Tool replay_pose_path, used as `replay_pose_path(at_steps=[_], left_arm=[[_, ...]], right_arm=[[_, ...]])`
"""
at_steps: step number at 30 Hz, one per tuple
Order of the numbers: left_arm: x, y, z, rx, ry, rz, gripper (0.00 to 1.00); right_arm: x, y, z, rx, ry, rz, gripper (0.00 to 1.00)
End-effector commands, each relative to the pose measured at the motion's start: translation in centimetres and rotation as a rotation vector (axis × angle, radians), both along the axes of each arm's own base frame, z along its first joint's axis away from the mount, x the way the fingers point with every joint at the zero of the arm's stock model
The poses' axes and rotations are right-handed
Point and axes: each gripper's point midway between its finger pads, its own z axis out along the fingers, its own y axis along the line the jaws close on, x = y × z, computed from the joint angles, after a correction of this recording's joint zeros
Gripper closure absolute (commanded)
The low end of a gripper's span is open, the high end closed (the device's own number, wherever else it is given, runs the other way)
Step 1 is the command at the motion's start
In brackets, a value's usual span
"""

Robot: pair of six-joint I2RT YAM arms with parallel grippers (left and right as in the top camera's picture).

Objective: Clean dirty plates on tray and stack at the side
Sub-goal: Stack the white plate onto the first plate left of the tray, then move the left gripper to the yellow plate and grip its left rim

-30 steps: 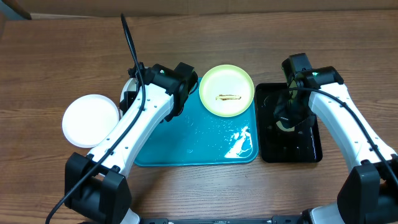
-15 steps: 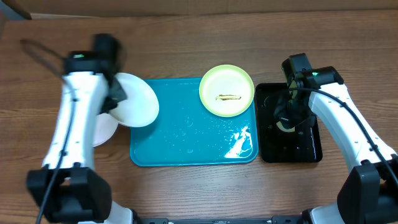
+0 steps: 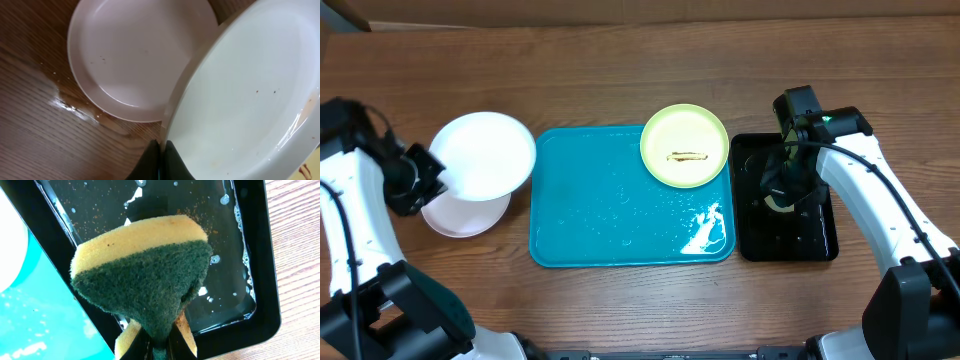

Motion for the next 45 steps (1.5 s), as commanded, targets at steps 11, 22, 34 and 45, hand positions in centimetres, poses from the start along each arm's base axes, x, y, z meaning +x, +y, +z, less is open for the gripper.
replay_pose_path(at_steps=[11, 22, 34, 45], left_arm=[[-3.5, 5.9, -4.3, 0.111, 0.015, 0.172, 0.96], [-3.6, 4.9, -4.3, 0.062, 0.013, 0.162, 0.53], [2.7, -8.8, 3.0, -0.057, -0.323, -0.334, 0.52], [7.7, -26.3, 5.9, 0.061, -0.589, -0.911, 0.09]], right_arm=[[0.0, -0.1, 0.7, -0.006, -0.021, 0.005, 0.96], [0.0, -0.1, 0.7, -0.006, -0.021, 0.005, 0.96], [-0.1, -0.2, 0.7, -0.008, -0.014, 0.005, 0.96], [-0.2, -0.2, 0.7, -0.008, -0.012, 0.005, 0.96]])
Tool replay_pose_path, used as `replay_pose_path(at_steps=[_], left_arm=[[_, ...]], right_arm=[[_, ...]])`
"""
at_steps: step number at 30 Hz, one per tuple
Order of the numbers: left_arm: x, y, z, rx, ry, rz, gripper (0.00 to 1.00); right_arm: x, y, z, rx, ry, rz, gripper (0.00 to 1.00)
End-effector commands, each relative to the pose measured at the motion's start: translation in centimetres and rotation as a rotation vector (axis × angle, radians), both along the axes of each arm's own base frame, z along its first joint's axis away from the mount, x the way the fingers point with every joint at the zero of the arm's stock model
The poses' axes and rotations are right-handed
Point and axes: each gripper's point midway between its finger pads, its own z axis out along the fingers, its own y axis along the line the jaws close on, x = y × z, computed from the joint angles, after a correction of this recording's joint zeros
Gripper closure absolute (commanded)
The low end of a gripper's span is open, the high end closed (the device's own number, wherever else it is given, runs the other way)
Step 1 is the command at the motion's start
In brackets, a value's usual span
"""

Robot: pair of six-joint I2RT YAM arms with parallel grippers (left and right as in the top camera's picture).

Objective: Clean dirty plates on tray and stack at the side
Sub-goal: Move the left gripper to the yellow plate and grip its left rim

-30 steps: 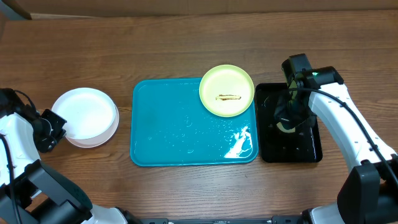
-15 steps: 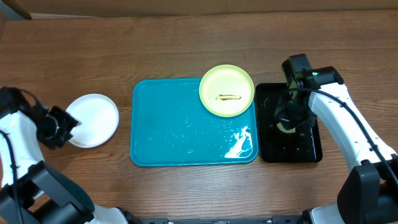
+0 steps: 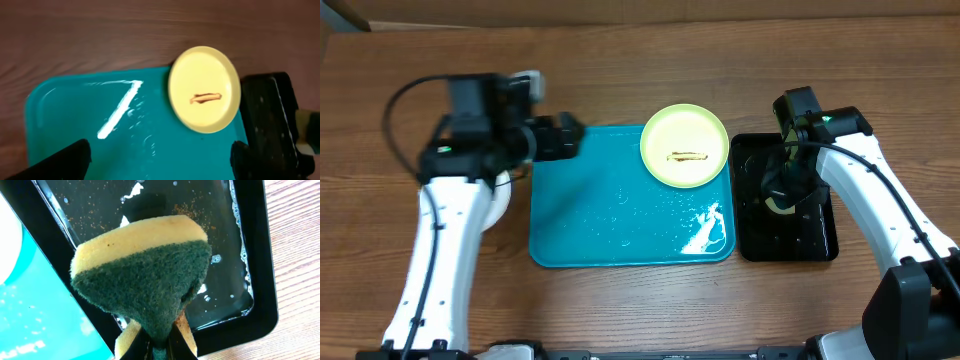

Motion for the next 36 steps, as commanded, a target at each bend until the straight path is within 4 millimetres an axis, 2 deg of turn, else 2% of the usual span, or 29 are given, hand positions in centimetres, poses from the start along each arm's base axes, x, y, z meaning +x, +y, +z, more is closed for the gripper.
replay_pose_path(at_steps=[1, 4, 7, 10, 12, 15, 16, 22, 25, 29, 32, 36], left_arm=[[0.9, -4.3, -1.5, 0.055, -0.024, -0.110, 0.08], [1.8, -6.7, -1.6, 0.103, -0.037, -0.148, 0.06], [2.8, -8.7, 0.3, 0.174, -0.067, -0.163, 0.05], [4.3, -9.5, 1.5, 0.281, -0.101, -0.128, 0.04], [5.0, -10.3, 1.0, 0.309, -0.103, -0.129, 0.03], [5.9, -11.3, -1.6, 0.322, -0.069, -0.147, 0.04], [6.1, -11.4, -2.7, 0.329, -0.047, -0.151, 0.10], [6.8, -11.8, -10.0, 0.342, 0.114, -0.121, 0.23], [6.6, -12.2, -12.9, 0.330, 0.181, -0.130, 0.24], [6.1, -12.9, -15.9, 0.311, 0.249, -0.161, 0.28], [5.6, -12.7, -17.7, 0.326, 0.295, -0.162, 0.42], [4.9, -12.4, -19.0, 0.341, 0.346, -0.161, 0.51]], right_arm=[[0.3, -0.1, 0.7, -0.004, -0.030, 0.001, 0.96], [0.3, -0.1, 0.7, -0.004, -0.031, 0.001, 0.96], [0.3, -0.1, 0.7, -0.004, -0.031, 0.001, 0.96], [0.3, -0.1, 0.7, -0.004, -0.032, 0.001, 0.96], [0.3, -0.1, 0.7, -0.004, -0.031, 0.001, 0.96], [0.3, -0.1, 0.7, -0.004, -0.031, 0.001, 0.96], [0.3, -0.1, 0.7, -0.004, -0.030, 0.001, 0.96], [0.1, -0.1, 0.7, -0.005, -0.023, 0.001, 0.96], [0.1, 0.1, 0.7, 0.006, -0.022, 0.002, 0.96], [0.0, 0.2, 0.7, 0.013, -0.020, 0.002, 0.96], [0.0, 0.2, 0.7, 0.013, -0.020, 0.002, 0.96], [0.0, 0.2, 0.7, 0.013, -0.020, 0.002, 0.96]])
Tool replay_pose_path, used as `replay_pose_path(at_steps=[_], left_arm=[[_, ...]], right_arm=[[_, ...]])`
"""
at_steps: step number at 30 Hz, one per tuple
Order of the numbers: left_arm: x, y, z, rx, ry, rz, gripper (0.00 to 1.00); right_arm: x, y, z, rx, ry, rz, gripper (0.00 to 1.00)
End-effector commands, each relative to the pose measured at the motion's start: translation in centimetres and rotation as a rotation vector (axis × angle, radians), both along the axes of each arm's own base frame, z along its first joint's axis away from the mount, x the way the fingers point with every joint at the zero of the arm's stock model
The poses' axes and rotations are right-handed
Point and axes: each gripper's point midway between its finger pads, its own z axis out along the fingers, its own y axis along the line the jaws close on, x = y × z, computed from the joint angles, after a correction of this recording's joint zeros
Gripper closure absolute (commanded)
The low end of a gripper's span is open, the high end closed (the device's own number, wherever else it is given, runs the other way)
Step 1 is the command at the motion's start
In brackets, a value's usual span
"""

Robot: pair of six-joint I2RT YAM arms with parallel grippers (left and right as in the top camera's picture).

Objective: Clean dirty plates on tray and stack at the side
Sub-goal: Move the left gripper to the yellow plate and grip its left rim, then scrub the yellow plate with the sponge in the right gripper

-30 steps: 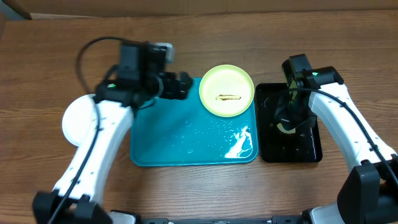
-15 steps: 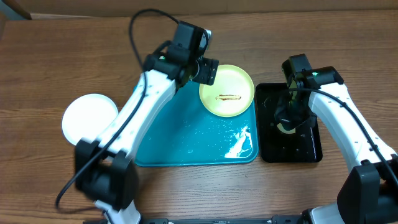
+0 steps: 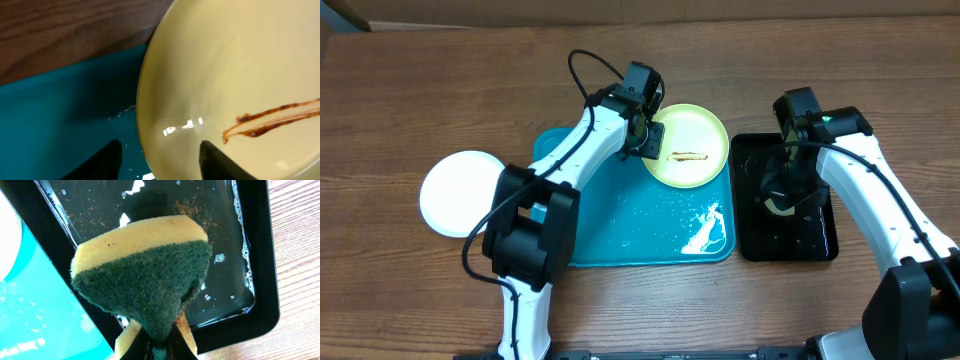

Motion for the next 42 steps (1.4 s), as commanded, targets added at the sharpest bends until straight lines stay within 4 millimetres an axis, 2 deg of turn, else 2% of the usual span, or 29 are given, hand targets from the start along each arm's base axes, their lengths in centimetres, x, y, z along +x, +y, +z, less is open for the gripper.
replay_pose_path(at_steps=[1, 2, 3, 5, 6, 11, 18, 21, 26, 30, 34, 38, 42], left_arm=[[-0.7, 0.2, -1.4, 0.003, 0.052, 0.008, 0.53], [-1.0, 0.5, -1.8, 0.020, 0.069, 0.009, 0.62], [-1.2, 0.6, -1.8, 0.025, 0.075, 0.010, 0.65], [-1.6, 0.9, -2.0, 0.035, 0.093, 0.008, 0.82], [-1.8, 1.0, -2.1, 0.039, 0.103, 0.009, 0.87], [-3.4, 1.7, -2.3, 0.068, 0.168, 0.010, 0.96], [-7.4, 3.7, -2.4, 0.142, 0.333, 0.004, 0.96], [-8.8, 4.2, -2.3, 0.163, 0.394, 0.010, 0.96], [-10.5, 3.9, -2.0, 0.140, 0.469, 0.015, 0.96], [-10.4, 3.4, -2.0, 0.111, 0.471, 0.014, 0.96], [-10.3, 3.4, -2.0, 0.109, 0.468, 0.028, 0.96], [-10.3, 3.4, -2.0, 0.108, 0.469, 0.036, 0.96], [-10.3, 3.3, -2.0, 0.104, 0.472, 0.047, 0.96]], right_arm=[[0.2, 0.1, 0.7, 0.005, -0.028, 0.002, 0.96], [0.2, 0.1, 0.7, 0.005, -0.028, 0.002, 0.96], [0.2, 0.1, 0.7, 0.005, -0.028, 0.002, 0.96], [0.1, 0.1, 0.7, 0.005, -0.025, 0.002, 0.96], [0.1, 0.0, 0.7, 0.005, -0.024, 0.002, 0.96], [0.1, 0.0, 0.7, 0.004, -0.021, 0.002, 0.96], [-0.1, 0.1, 0.7, 0.007, -0.013, 0.006, 0.96], [-0.2, 2.4, 0.7, 0.132, -0.005, 0.117, 0.96], [-0.2, 9.0, 1.9, 0.432, -0.042, 0.329, 0.96], [-0.1, 13.0, 2.2, 0.493, -0.091, 0.411, 0.96], [-0.5, 17.1, 1.4, 0.527, -0.129, 0.412, 0.96], [-0.4, 19.7, 0.7, 0.560, -0.157, 0.377, 0.96], [-0.2, 21.2, -0.1, 0.588, -0.170, 0.325, 0.96]])
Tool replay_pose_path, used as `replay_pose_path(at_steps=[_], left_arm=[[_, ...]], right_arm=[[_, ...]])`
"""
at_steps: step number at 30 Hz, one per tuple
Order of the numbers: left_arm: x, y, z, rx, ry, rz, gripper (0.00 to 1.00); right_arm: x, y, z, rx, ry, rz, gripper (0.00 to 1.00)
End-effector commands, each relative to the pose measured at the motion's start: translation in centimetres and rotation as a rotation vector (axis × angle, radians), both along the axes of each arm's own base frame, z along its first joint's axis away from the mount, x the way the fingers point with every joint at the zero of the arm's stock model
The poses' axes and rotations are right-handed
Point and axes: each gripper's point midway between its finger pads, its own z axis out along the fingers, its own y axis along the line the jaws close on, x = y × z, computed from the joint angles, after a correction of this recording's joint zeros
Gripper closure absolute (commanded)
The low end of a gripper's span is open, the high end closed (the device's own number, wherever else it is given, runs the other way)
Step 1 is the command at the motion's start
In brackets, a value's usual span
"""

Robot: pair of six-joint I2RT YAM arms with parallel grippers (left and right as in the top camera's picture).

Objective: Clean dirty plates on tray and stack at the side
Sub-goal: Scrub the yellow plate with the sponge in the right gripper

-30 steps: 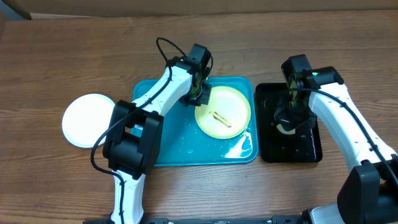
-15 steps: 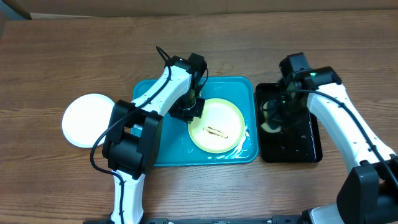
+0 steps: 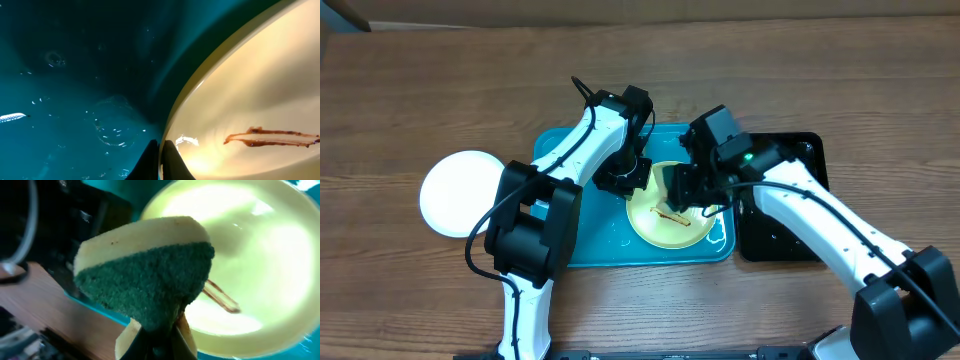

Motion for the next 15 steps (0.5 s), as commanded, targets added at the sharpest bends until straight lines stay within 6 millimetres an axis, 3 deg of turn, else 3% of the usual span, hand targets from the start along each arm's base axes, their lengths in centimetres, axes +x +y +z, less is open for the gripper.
replay_pose_path(at_steps=[1, 10, 15], left_arm=[[-0.2, -0.1, -0.6, -0.004, 0.025, 0.036, 0.96], [-0.2, -0.1, -0.6, -0.004, 0.025, 0.036, 0.96], [-0.2, -0.1, -0.6, -0.005, 0.025, 0.036, 0.96]], right_arm=[[-0.4, 1.0, -1.2, 0.024, 0.076, -0.091, 0.96], [-1.1, 2.7, -5.1, -0.010, 0.168, -0.113, 0.96], [-0.5, 3.2, -5.7, 0.002, 0.166, -0.130, 0.96]])
